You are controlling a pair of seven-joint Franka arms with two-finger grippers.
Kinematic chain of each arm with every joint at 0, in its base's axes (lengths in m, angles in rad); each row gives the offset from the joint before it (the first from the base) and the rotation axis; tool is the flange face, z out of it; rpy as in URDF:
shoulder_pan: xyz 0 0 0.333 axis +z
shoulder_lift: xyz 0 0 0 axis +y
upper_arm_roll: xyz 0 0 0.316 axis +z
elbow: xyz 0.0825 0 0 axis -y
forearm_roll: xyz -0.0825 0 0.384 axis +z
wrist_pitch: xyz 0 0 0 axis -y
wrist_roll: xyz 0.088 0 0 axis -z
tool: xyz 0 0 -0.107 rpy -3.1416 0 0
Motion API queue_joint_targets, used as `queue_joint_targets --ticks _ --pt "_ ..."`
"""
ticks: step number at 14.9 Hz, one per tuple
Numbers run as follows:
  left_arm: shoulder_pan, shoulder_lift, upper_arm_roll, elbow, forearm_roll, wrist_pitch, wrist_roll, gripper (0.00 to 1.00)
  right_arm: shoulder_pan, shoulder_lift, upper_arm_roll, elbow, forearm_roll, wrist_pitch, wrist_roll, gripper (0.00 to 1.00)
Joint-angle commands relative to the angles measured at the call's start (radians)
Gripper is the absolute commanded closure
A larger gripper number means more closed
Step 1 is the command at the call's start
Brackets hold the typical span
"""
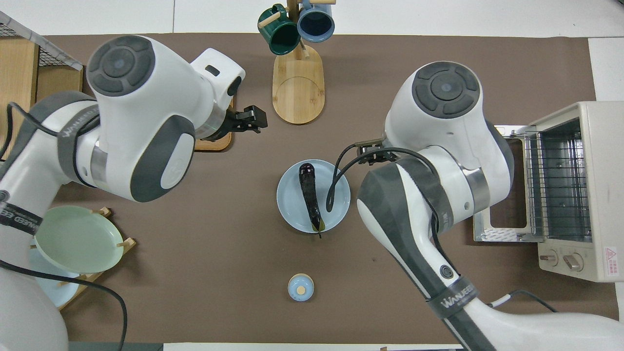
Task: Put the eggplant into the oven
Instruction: 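Release the eggplant on the plate while the right gripper reaches toward it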
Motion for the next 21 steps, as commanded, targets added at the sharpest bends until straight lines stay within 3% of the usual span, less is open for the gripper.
queue_joint_targets --ticks 1,3,5,9,11,13,15,17,21 --pt "0.073 -0.052 -0.006 -0.002 0.018 -0.088 0.127 0.00 0.057 0.129 0.000 0.141 -0.011 0.039 0.107 0.11" --pt "0.117 -0.070 -0.006 -0.007 0.031 -0.122 0.199 0.00 0.074 0.131 0.002 0.094 0.003 0.152 0.127 0.14" --pt "0.146 -0.083 -0.006 -0.008 0.057 -0.162 0.249 0.00 0.098 0.105 0.002 -0.006 -0.008 0.225 0.126 0.33" --pt "0.154 -0.109 -0.006 -0.008 0.100 -0.228 0.279 0.00 0.106 0.074 0.002 -0.087 -0.020 0.232 0.117 0.48" --pt "0.154 -0.126 -0.006 -0.010 0.100 -0.265 0.273 0.00 0.108 0.052 0.002 -0.145 -0.037 0.266 0.098 0.49" --pt "0.156 -0.147 -0.006 -0.022 0.100 -0.280 0.270 0.00 0.129 0.034 0.002 -0.208 -0.044 0.323 0.095 0.61" --pt "0.156 -0.161 -0.006 -0.028 0.100 -0.293 0.265 0.00 0.129 0.032 0.002 -0.219 -0.081 0.328 0.049 0.57" --pt "0.154 -0.184 -0.008 -0.045 0.100 -0.299 0.242 0.00 0.126 0.032 0.002 -0.229 -0.091 0.357 0.034 0.43" --pt "0.154 -0.225 -0.006 -0.099 0.100 -0.286 0.225 0.00 0.119 0.026 0.002 -0.255 -0.091 0.396 -0.052 0.42"
